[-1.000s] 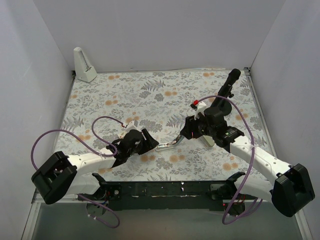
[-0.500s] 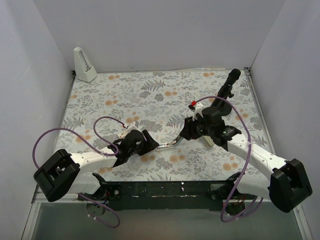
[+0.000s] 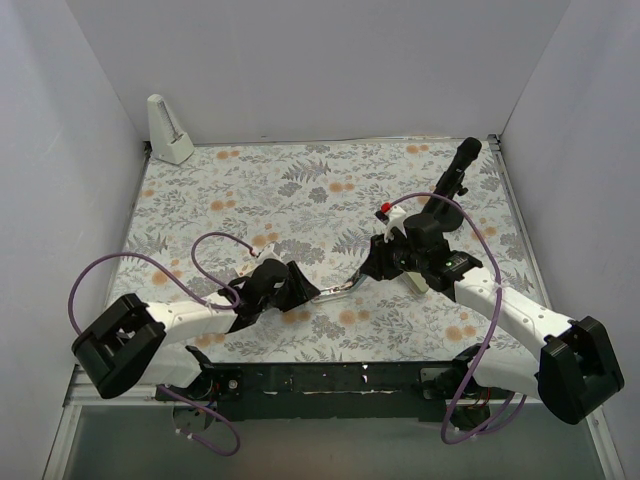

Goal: Load the staples into the stapler

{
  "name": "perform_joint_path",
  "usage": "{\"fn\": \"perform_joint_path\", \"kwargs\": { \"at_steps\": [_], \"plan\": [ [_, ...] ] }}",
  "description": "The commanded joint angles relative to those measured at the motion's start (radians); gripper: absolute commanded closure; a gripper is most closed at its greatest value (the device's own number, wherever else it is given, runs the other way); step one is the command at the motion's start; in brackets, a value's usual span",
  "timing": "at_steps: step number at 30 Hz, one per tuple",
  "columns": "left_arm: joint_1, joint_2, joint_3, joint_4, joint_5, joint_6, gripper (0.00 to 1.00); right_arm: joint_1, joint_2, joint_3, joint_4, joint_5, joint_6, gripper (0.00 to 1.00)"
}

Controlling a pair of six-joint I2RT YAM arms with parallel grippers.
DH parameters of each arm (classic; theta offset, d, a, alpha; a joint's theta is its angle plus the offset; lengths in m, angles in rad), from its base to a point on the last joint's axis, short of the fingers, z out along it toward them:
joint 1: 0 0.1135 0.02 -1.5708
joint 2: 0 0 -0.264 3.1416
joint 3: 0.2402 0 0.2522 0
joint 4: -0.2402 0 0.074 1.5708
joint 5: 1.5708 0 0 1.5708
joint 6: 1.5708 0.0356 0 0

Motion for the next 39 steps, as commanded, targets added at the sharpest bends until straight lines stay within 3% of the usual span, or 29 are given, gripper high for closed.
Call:
{"fn": "perform_joint_path", "kwargs": {
  "at_steps": [1,13,22,39],
  "plan": [
    [0.005,0.013,0.04,0.026,0.021,0.002,0.57,-0.004,-0.02,0.022,-0.002,-0.025,-0.031,0.65],
    [0.005,0.066,0.063,0.051,0.064,-0.004,0.67,0.039,-0.025,0.076,-0.054,0.027,-0.08,0.72],
    [0.005,0.074,0.076,0.031,0.066,-0.009,0.67,0.158,-0.005,0.141,-0.089,0.226,-0.101,0.76],
    [0.005,-0.105,0.048,-0.117,-0.023,-0.008,0.63,0.421,0.075,0.138,-0.087,0.666,-0.155,0.93]
  ]
}}
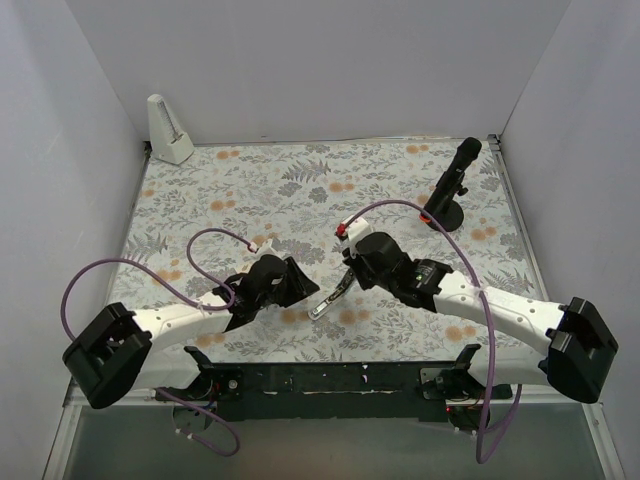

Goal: Load the staples into the stapler

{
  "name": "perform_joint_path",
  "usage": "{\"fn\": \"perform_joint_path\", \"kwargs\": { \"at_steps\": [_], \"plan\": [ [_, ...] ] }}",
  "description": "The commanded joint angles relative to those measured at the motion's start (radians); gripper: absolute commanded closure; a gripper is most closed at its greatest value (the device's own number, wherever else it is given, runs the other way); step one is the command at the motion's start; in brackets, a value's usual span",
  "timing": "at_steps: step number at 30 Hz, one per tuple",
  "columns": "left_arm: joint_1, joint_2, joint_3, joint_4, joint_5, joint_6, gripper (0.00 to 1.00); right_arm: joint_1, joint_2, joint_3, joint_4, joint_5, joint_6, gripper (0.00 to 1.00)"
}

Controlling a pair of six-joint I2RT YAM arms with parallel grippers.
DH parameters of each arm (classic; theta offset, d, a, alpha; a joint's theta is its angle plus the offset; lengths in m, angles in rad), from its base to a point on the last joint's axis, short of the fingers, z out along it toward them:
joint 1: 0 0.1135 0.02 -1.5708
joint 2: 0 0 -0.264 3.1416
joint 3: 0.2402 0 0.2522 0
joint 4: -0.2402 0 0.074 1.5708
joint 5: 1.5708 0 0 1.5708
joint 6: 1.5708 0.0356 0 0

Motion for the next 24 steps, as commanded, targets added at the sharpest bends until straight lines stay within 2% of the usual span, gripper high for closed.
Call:
{"fn": "perform_joint_path", "kwargs": {
  "at_steps": [1,6,10,17,22,24],
  "plan": [
    [0.005,-0.057,0.007,-0.054,-0.029,0.0,0.63,0.072,0.008,0.021,0.009,0.16,-0.019,0.94],
    [0.005,-0.065,0.027,-0.089,-0.013,0.026,0.61,0.118,0.023,0.039,0.011,0.237,-0.028,0.97],
    [0.005,-0.002,0.1,-0.204,0.039,0.119,0.57,0.131,0.048,0.062,0.003,0.277,-0.032,0.98],
    [0.007,0.053,0.142,-0.255,0.142,0.172,0.56,0.132,0.077,0.096,-0.014,0.256,-0.022,0.98],
    [0.005,0.086,0.16,-0.278,0.165,0.189,0.58,0.135,0.081,0.111,-0.023,0.234,-0.013,0.98],
    [0.005,0.075,0.168,-0.284,0.162,0.224,0.56,0.138,0.083,0.116,-0.026,0.234,-0.012,0.98]
  ]
}}
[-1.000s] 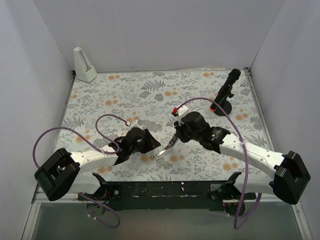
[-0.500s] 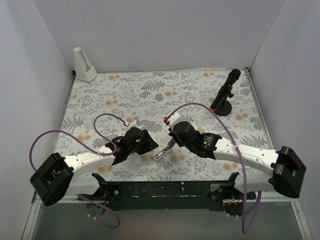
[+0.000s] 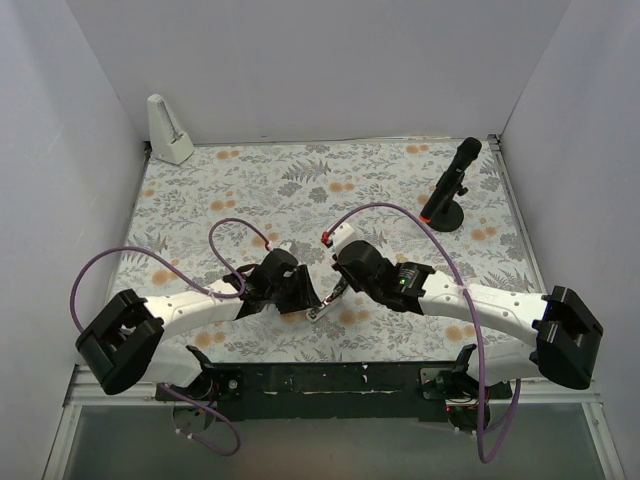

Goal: Load the staples into the stapler

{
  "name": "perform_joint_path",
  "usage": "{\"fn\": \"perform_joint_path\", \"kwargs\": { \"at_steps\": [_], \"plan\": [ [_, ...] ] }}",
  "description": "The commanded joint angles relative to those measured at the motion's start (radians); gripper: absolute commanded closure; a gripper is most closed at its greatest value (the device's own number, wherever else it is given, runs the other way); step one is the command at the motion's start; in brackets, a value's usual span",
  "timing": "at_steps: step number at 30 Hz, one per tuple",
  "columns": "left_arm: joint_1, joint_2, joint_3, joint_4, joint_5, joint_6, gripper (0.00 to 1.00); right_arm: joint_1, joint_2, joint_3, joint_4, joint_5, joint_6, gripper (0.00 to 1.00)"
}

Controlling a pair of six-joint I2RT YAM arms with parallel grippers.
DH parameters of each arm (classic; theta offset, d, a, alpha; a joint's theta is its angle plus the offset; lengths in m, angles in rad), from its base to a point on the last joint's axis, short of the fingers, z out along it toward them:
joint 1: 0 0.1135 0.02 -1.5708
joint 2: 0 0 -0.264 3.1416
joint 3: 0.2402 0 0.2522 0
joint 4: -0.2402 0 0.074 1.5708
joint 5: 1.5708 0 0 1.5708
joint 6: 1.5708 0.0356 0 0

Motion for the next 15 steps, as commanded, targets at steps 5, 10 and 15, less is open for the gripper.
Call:
{"fn": "perform_joint_path", "kwargs": {
  "at_steps": [5,10,15],
  "plan": [
    [-0.004,-0.097,0.016,0.029,0.048,0.287,0.36,0.013,-0.002,0.06,0.007,-0.024,0.02,0.98],
    [-0.037,-0.196,-0.095,0.15,0.008,0.476,0.33,0.013,0.001,0.058,0.013,-0.026,0.026,0.97],
    [-0.103,-0.216,-0.149,0.267,0.034,0.542,0.34,0.014,-0.001,0.068,0.01,-0.03,0.032,0.97]
  ]
}}
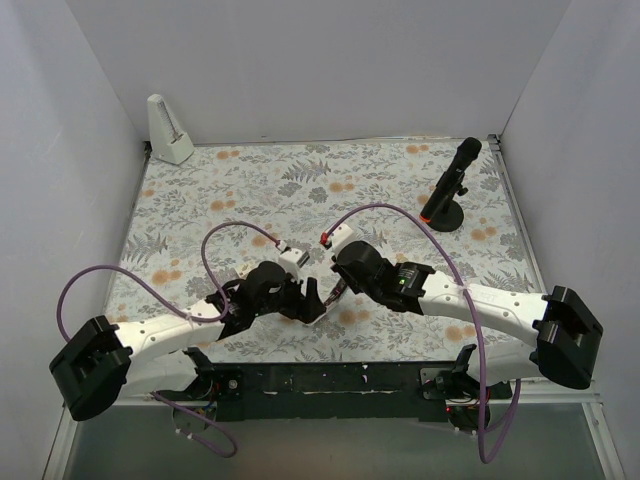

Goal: Load the staples into the stapler

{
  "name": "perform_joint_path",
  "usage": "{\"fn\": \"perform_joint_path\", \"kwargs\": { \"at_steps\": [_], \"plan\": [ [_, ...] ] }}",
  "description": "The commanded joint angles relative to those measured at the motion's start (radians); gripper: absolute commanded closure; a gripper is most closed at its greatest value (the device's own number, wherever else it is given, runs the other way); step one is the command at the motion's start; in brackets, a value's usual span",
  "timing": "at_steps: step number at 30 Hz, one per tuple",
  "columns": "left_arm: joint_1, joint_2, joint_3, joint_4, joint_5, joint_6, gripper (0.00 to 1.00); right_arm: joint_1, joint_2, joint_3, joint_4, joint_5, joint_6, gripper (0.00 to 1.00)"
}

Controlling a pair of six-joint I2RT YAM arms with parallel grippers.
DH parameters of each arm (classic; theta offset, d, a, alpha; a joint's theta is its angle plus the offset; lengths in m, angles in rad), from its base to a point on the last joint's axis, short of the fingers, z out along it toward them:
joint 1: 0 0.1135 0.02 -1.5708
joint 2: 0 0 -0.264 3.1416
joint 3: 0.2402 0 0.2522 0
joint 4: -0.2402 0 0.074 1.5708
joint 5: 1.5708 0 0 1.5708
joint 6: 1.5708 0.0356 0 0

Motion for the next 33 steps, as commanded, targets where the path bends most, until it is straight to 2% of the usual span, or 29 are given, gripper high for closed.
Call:
{"fn": "perform_joint_path", "kwargs": {
  "at_steps": [1,4,7,13,15,17,20,24,28,33],
  "plan": [
    [-0.063,-0.004,-0.042,0.116,0.002,0.138,0.34,0.007,-0.002,0.06,0.031,-0.004,0.023,0.98],
    [-0.12,0.007,-0.059,0.145,-0.077,0.168,0.35,0.007,0.002,0.062,0.031,-0.013,0.021,0.97],
    [-0.143,0.019,-0.074,0.165,-0.16,0.191,0.43,0.009,0.004,0.063,0.031,-0.022,0.023,0.97],
    [-0.165,0.052,-0.065,0.169,-0.226,0.206,0.57,0.009,0.001,0.063,0.033,-0.022,0.023,0.97],
    [-0.169,0.065,-0.059,0.17,-0.231,0.208,0.67,0.009,-0.002,0.063,0.034,-0.021,0.023,0.97],
    [-0.172,0.081,-0.056,0.173,-0.231,0.212,0.72,0.009,-0.007,0.063,0.031,-0.016,0.021,0.97],
    [-0.177,0.101,-0.047,0.185,-0.217,0.22,0.76,0.009,-0.012,0.06,0.031,-0.014,0.021,0.97],
    [-0.18,0.142,-0.044,0.221,-0.209,0.238,0.96,0.009,-0.024,0.054,0.033,-0.011,0.023,0.97],
    [-0.182,0.179,-0.042,0.29,-0.216,0.275,1.0,0.009,-0.033,0.045,0.031,0.019,0.023,0.96],
    [-0.18,0.239,-0.056,0.477,-0.232,0.329,1.0,0.001,-0.042,0.042,0.0,0.07,0.021,0.91]
  ]
}}
